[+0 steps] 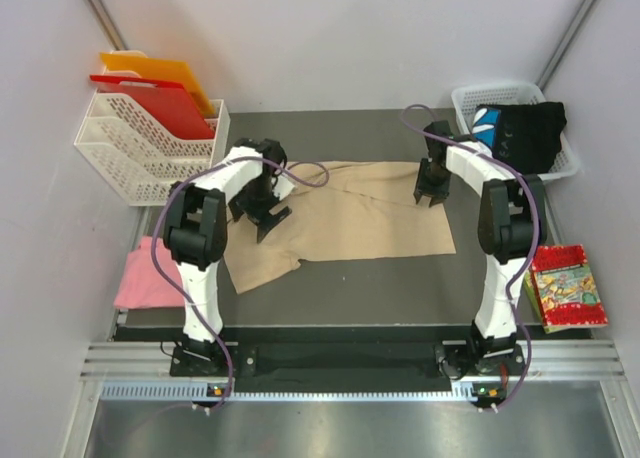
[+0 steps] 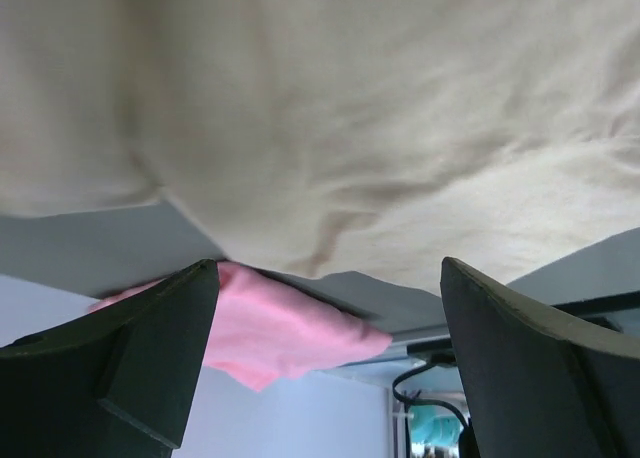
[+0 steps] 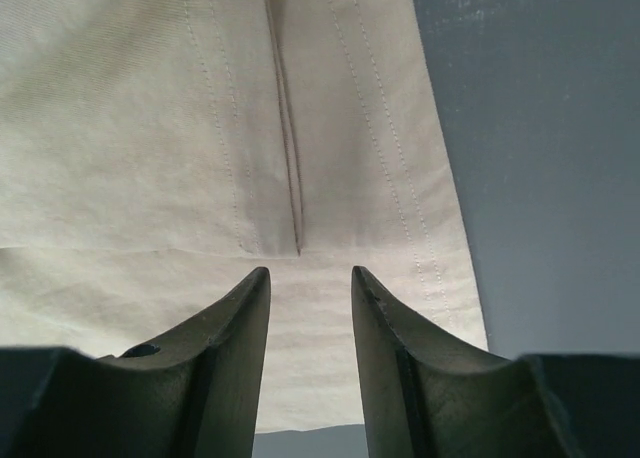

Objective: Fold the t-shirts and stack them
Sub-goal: Fold the tshirt

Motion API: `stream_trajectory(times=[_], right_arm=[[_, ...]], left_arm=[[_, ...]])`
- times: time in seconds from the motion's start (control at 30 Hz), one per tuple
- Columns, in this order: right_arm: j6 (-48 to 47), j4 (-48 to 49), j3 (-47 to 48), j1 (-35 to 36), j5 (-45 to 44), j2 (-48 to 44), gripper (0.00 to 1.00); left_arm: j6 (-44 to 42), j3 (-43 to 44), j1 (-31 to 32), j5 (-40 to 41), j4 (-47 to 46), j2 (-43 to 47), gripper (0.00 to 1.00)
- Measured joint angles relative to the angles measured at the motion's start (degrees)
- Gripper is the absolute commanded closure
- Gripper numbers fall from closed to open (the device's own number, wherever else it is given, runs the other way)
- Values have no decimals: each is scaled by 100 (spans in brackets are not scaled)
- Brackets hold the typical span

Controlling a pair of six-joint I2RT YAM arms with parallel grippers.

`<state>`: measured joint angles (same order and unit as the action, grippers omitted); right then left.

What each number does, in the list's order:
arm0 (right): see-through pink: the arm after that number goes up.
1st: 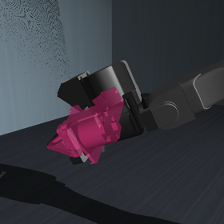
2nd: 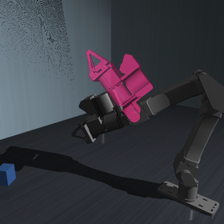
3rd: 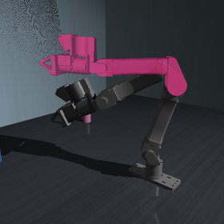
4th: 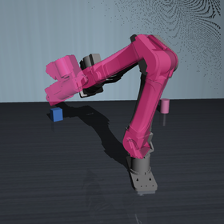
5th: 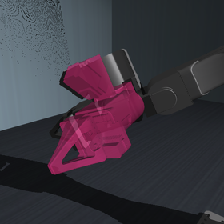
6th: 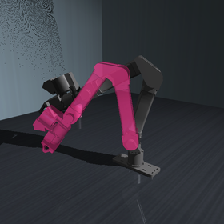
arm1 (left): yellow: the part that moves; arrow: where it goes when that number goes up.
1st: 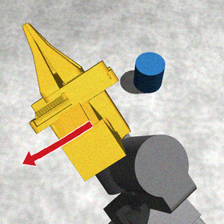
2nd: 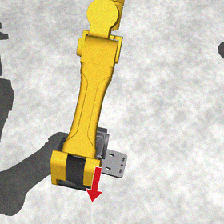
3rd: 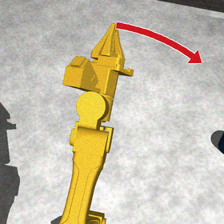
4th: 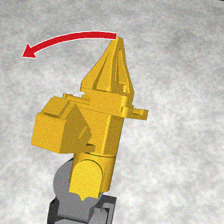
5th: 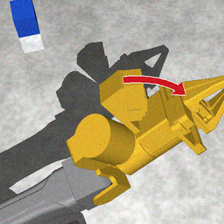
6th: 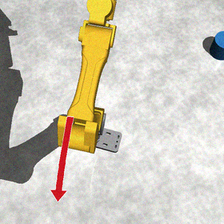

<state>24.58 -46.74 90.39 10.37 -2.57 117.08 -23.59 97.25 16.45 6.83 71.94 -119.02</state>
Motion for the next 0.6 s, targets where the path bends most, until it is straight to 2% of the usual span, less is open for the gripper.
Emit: stream_trajectory(times=[0.27, 0.37, 0.6], right_arm=[[-2, 7, -9, 15, -22, 9, 70], [-4, 4, -9, 57, -39, 24, 75], [-4, -2, -9, 229, -59, 55, 78]], left_arm=[[-35, -1303, 4, 48, -389, 479, 4], [-33, -1637, -2, 114, -632, 699, 4], [-9, -2055, -2, 177, -1058, 820, 4]])
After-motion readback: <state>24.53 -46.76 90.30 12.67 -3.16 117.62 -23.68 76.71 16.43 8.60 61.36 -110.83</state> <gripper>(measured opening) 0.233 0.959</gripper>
